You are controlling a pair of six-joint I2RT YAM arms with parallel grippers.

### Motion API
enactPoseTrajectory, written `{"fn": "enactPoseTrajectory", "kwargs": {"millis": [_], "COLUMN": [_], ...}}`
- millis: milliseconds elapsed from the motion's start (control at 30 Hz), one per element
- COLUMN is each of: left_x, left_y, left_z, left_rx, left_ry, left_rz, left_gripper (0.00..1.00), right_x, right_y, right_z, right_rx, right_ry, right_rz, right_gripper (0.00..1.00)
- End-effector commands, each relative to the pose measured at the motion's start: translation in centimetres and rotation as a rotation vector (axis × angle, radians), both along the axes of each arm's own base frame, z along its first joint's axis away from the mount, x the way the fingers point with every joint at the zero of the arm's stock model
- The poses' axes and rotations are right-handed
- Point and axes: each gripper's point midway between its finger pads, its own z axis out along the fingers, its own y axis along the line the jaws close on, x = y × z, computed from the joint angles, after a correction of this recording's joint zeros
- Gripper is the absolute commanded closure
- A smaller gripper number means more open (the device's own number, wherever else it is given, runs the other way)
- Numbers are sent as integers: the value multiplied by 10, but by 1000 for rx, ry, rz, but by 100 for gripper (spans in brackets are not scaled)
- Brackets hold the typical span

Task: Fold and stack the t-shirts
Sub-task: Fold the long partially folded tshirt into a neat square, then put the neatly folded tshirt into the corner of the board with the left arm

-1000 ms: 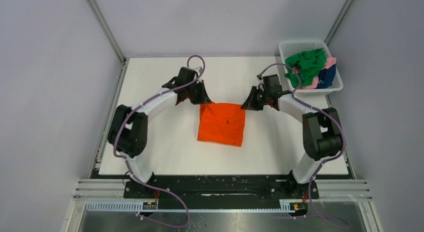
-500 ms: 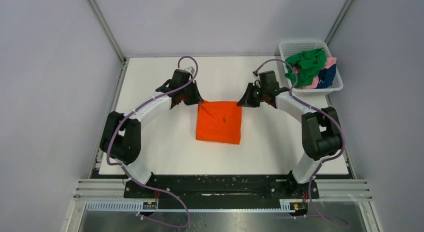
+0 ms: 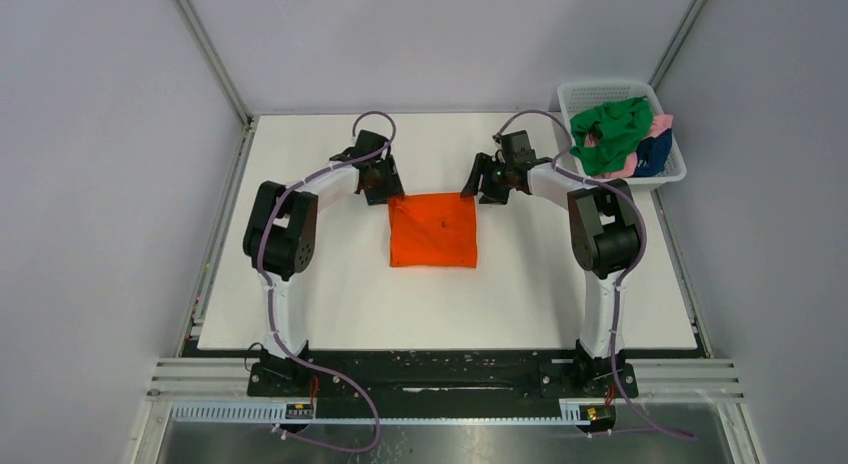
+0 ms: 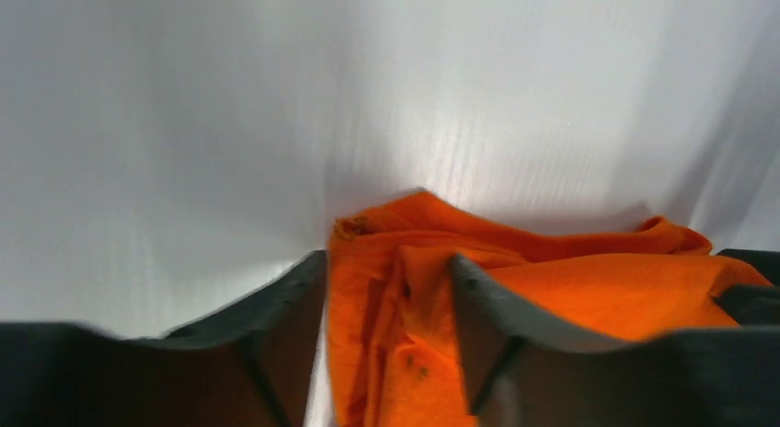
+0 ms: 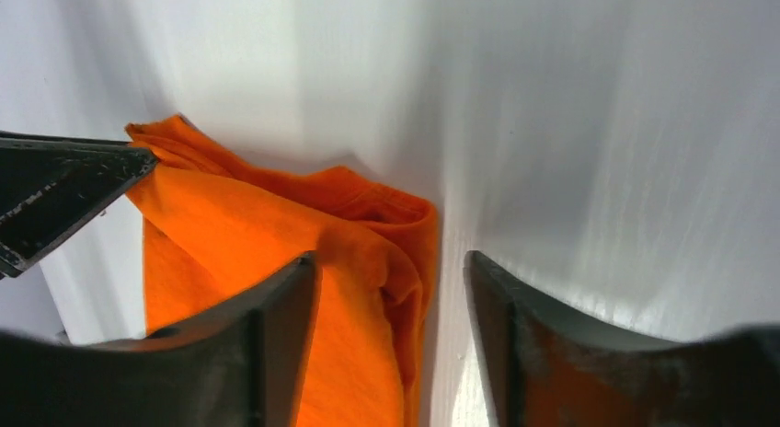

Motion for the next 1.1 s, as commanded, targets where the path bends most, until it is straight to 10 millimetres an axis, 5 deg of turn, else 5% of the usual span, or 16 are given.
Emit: {"fn": "enactPoseTrajectory", "kwargs": {"millis": [0,33,167,300,433,733,933,967,1067], "left_x": [27,25,6,-28,-62,-62,-57,-52,-39], "left_y": [10,11,15,7,-1,-12,-10,-4,35], "left_z": [55,63,88,89,54,4,-20,-20,-22], "left_rx": [-4,-9,-28,-104,-139,-95,-40,-2,202], "left_ry": [-134,-147,-181,-189,-122,-5,53,51,46], "left_rz": [59,59,54,-35,-100,-130,-131,-111,4], "left_gripper": [42,33,2,1,1,38,90,100,100], "right_x": [23,23,5,-34,-70,-125,-138,-139,-143], "right_y": [-4,-7,-16,-28,-45,-73,-92,-98,-124], "right_z": [60,70,108,116,122,114,134,135,141], "right_rx": [-45,-55,-44,-16,-4,-56,-107,-126,-204], "right_ry": [-151,-166,-226,-236,-281,-279,-353,-368,-422], "right_rz": [13,8,-20,-57,-106,-142,-179,-193,-296], "right_gripper": [9,2,0,1,0,0,1,0,1]}}
